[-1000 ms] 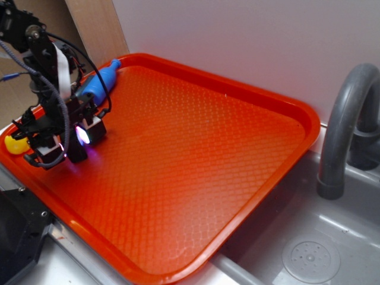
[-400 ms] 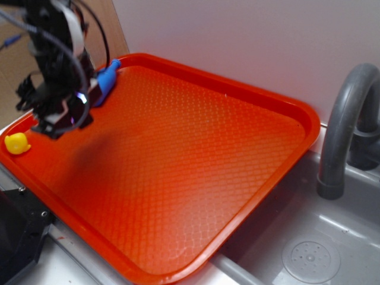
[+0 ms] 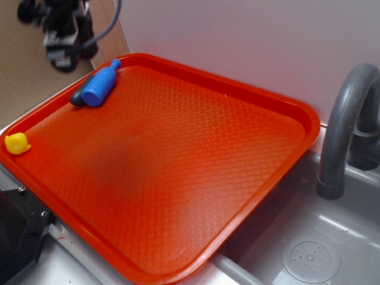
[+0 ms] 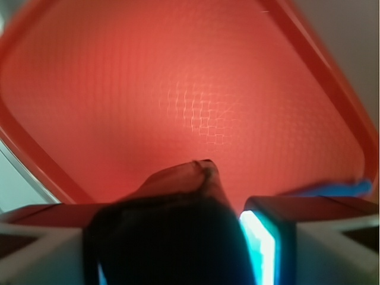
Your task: Grab the black box.
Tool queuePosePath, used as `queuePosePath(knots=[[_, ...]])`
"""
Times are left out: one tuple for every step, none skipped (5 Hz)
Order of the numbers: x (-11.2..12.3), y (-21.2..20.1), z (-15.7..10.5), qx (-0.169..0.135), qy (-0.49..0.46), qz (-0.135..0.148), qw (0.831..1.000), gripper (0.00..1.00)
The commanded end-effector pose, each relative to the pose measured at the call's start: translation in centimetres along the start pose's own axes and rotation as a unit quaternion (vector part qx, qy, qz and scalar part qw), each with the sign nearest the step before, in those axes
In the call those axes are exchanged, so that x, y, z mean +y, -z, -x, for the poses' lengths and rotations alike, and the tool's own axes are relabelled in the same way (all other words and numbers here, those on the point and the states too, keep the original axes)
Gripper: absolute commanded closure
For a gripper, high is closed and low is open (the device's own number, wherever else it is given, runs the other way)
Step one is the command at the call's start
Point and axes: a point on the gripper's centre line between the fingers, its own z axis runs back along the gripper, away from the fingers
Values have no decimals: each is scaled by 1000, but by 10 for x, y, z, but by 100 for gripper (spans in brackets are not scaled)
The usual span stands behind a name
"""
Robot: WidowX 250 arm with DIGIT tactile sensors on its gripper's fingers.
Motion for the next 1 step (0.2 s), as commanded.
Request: queuePosePath(knots=[[19,-31,23,-28,-238,29,970,100]])
